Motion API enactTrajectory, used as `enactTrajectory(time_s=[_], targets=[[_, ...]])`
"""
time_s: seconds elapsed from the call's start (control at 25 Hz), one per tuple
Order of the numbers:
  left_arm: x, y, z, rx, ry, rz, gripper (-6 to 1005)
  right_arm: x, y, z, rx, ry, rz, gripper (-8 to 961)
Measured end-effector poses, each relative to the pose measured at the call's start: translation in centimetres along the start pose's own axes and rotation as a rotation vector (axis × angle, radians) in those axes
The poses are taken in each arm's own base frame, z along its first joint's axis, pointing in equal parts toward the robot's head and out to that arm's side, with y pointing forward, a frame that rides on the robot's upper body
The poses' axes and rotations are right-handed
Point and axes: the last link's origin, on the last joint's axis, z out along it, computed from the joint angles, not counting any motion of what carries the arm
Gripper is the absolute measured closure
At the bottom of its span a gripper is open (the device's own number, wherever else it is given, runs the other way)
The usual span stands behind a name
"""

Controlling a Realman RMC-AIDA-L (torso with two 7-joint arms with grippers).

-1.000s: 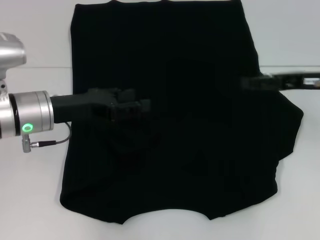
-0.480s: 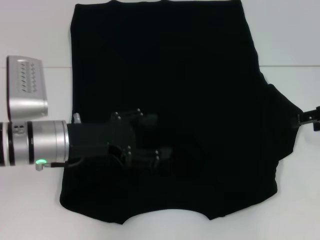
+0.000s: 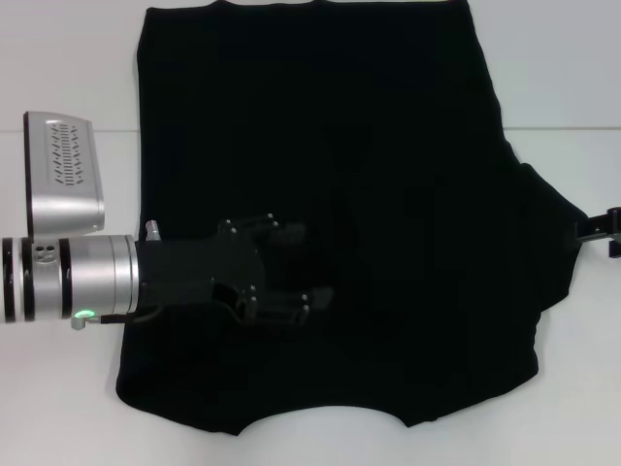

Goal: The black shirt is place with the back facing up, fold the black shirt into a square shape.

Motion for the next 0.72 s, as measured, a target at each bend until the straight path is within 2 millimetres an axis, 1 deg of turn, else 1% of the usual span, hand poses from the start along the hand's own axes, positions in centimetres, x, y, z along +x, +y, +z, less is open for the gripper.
enactTrajectory(time_s=[0.28,0.52,0.72], targets=[[0.1,-0.3,0.0,0.011,-0.003,-0.001,90,0.3,1.0,1.9,-0.001,0.001,0.002,145],[0.2,-0.5,-0.2,0.018,0.003,-0.002,90,0.1,1.2,2.5,0.018,-0.039,-0.006,223],[0.3,-0.7,-0.4,0.035,0.011,-0.013,90,0.1,1.1,2.8,0.030,-0.060,-0.019,361]])
